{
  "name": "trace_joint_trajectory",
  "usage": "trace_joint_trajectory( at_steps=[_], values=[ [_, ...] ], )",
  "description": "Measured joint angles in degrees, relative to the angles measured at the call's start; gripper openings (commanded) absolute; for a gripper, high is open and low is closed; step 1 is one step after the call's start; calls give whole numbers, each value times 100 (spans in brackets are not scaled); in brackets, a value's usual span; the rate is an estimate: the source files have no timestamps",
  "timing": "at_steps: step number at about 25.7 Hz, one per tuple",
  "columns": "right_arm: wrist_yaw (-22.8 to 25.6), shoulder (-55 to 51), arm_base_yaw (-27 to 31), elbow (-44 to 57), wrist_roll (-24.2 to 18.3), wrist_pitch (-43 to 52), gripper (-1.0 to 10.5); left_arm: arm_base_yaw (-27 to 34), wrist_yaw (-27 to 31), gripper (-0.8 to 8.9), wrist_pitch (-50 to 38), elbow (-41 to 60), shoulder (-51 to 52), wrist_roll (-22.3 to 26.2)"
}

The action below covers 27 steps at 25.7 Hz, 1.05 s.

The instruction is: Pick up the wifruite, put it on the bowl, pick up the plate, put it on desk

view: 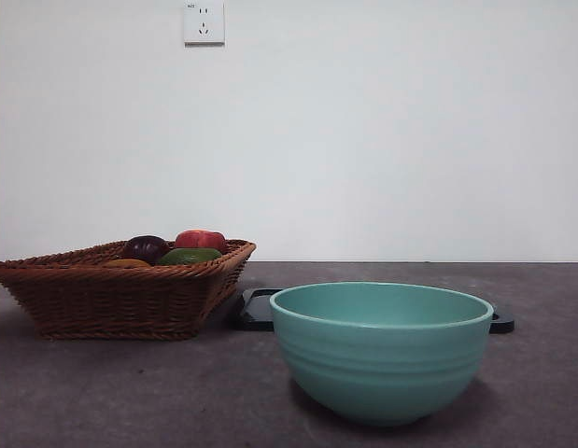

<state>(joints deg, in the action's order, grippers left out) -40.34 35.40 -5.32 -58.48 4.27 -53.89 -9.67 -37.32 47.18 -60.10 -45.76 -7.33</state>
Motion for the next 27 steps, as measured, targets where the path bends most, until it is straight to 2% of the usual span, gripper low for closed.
trace_joint_trajectory(
  at_steps=[2,4,19,24,27],
  values=[
    [0,0,0,0,0,-15,510,0,0,638,57,0,0,0],
    [0,0,0,0,0,-17,550,0,0,639,59,0,0,0],
    [2,0,0,0,-2,-109,550,0,-4,621,59,-2,-15,-68],
    [22,0,0,0,-46,-420,550,-4,4,621,214,-26,-328,-46],
    [24,-2,0,0,-122,-704,550,-74,262,621,402,-76,-682,72]
  ],
)
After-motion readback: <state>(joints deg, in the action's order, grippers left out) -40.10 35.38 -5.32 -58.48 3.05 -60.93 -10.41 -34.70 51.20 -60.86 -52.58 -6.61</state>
